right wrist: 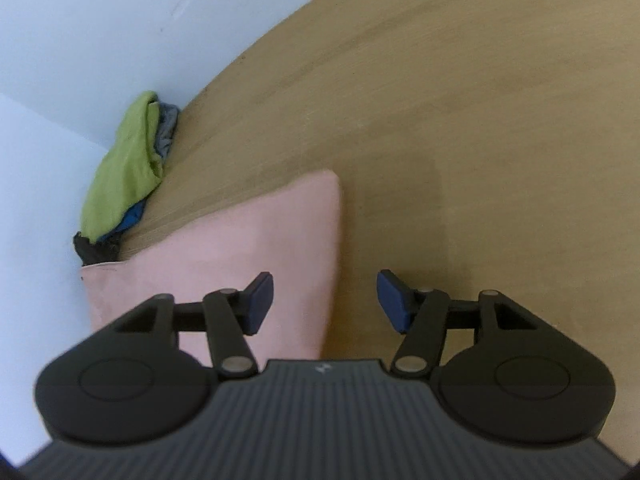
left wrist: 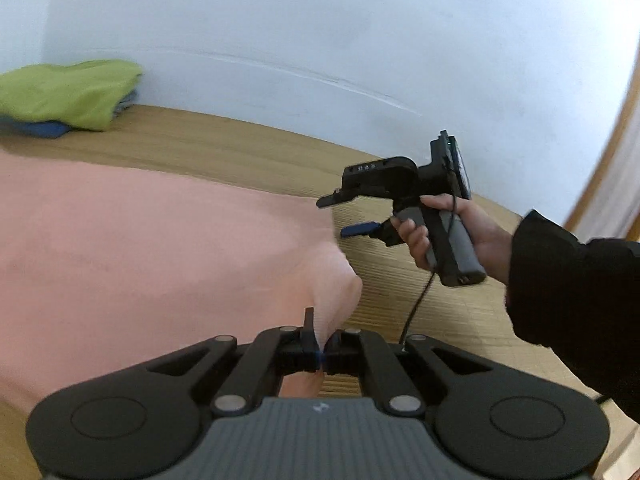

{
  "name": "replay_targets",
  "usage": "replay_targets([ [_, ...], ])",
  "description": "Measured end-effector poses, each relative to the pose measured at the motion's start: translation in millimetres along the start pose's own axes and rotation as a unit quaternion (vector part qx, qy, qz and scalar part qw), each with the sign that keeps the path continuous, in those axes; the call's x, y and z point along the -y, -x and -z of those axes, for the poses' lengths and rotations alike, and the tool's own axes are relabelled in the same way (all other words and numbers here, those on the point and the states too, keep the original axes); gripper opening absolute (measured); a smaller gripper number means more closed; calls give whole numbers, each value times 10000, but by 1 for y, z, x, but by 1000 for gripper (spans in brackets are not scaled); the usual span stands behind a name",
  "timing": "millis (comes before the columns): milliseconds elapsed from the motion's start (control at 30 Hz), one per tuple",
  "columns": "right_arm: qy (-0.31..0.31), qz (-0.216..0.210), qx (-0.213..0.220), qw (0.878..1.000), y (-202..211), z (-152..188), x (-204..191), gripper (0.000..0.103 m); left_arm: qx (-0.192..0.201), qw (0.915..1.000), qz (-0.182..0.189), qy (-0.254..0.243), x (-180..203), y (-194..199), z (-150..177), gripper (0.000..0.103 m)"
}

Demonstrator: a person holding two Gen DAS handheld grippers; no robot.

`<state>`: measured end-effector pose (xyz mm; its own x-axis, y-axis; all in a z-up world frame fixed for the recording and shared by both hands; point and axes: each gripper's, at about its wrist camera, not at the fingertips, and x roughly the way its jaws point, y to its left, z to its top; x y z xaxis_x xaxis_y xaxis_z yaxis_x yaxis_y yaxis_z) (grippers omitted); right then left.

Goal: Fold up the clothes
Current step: 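Grasp a peach cloth corner with each gripper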

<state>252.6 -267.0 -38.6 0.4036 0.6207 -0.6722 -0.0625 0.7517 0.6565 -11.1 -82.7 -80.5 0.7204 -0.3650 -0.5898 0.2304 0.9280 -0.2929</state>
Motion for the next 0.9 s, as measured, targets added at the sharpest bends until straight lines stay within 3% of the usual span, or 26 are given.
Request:
replay_targets([
  [100,138,-77,-28,9999,-21,-10,-14,57,-25,9999,35,120,-4,3,8,1],
  [133,230,-21,-49,9997,-27,-10,-19,45,-34,9999,75,98,-4,2,9,1],
  [167,320,66,-75,9994,-33,-9,-25,19,-47,9999,119,39,-7,9,9,1],
  [200,345,171,-139,9992,-39,-8,-28,5,-77,9998,175,-12,-9,11,3,1],
  [233,333,199,-126,9992,-41,-7,-28,3,-110,9996,256,-69,-10,17,4,1],
  [433,375,162,398,9984,-13,-5,-14,3,-300,9956,724,-523,13,11,1,1],
  [633,417,328,784,9955,48,-32,36,3,-531,9883,1248,-698,33,6,-10,1],
  [900,655,1005,996,9878,138,-60,148,3,-986,9649,2308,-776,42,6,-18,1],
])
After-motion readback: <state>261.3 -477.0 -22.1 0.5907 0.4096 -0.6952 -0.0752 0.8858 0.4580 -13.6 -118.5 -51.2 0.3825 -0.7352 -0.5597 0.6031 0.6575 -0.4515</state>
